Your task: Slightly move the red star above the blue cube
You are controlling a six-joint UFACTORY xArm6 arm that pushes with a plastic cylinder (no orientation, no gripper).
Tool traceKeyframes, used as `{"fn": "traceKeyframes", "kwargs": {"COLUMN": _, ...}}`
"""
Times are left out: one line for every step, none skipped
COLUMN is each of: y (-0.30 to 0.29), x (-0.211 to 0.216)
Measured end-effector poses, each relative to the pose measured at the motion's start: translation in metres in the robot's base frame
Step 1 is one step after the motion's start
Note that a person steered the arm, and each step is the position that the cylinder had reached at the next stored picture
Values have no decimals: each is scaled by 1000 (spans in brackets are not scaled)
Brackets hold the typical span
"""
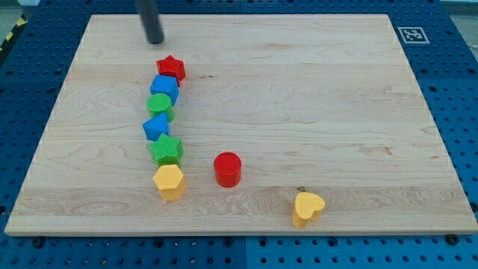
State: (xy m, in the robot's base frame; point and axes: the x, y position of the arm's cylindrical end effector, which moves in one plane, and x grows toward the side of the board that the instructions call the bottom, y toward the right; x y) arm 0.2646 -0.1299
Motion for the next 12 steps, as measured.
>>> {"fn": "traceKeyframes", "kwargs": {"y": 38, "x": 39}}
{"fn": "traceKeyframes", "kwargs": {"y": 38, "x": 63}}
{"fn": "traceKeyframes", "kwargs": {"y": 38, "x": 66}}
{"fn": "traceKeyframes", "kwargs": {"y": 50, "x": 70}}
{"fn": "traceKeyframes", "kwargs": {"y": 69, "x": 78}}
{"fn": "traceKeyframes", "kwargs": {"y": 70, "x": 82}}
{"fn": "traceKeyframes", "kwargs": {"y": 57, "x": 87}}
{"fn": "traceKeyframes", "kwargs": {"y": 45, "x": 87}}
{"fn": "traceKeyframes", "kwargs": {"y": 42, "x": 87}}
{"fn": "traceKeyframes", "kwargs": {"y": 42, "x": 88}}
{"fn": "traceKeyframes", "kwargs": {"y": 49, "x": 91}}
{"fn": "traceKeyframes", "kwargs": {"y": 90, "x": 110}}
